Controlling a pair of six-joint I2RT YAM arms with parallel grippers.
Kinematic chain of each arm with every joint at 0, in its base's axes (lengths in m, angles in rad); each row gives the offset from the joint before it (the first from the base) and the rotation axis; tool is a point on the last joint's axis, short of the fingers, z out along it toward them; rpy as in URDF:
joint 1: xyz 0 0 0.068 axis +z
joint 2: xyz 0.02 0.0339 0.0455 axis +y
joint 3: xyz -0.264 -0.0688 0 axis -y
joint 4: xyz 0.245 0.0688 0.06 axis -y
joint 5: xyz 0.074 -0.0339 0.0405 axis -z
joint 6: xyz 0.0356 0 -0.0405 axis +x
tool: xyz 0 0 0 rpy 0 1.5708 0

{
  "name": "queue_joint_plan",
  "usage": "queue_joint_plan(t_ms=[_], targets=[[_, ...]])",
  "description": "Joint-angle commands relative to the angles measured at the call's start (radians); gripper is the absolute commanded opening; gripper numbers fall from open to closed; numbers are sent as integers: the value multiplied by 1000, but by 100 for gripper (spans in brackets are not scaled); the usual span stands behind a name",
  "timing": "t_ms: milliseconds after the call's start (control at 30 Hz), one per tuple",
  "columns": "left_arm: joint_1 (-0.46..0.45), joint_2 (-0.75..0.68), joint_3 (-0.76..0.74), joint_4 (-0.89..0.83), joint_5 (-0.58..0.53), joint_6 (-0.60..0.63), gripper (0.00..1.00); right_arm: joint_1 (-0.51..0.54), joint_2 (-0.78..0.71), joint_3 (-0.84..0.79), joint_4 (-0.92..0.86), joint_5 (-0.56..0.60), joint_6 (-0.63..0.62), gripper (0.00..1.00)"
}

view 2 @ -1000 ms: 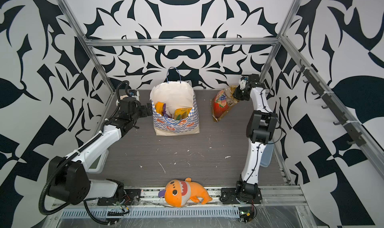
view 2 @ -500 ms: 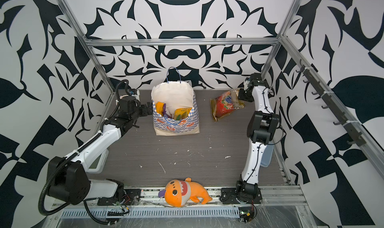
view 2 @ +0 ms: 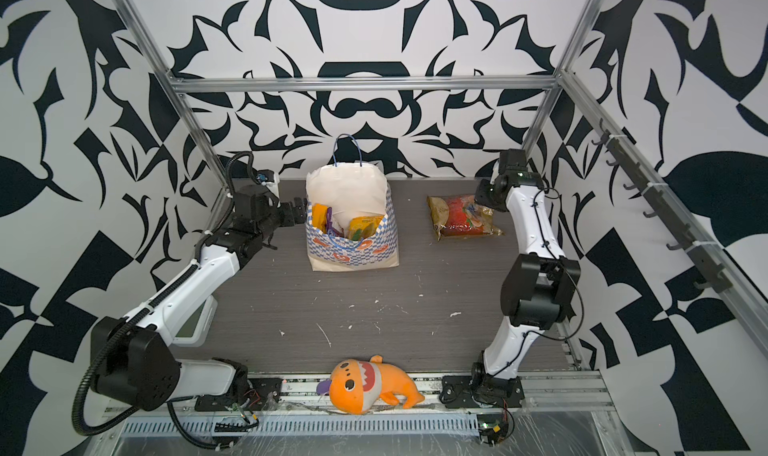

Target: Take the snacks out of the paper bag

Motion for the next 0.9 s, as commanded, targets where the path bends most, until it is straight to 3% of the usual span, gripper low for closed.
queue_joint_plan(t_ms=[0,433,733,867], targets=[[1,-5,42,-36,29,1,98,-5,59,-50,4,87,27,46],[0,35,194,-183,74,17,100,50,219,-172,127,15,43,46],[1,43,213,-193,70,48,100,83,362,-5,183,22,44,46],[3,74,275,-207,87,154,100,87,402,64,236,-5,46,46]])
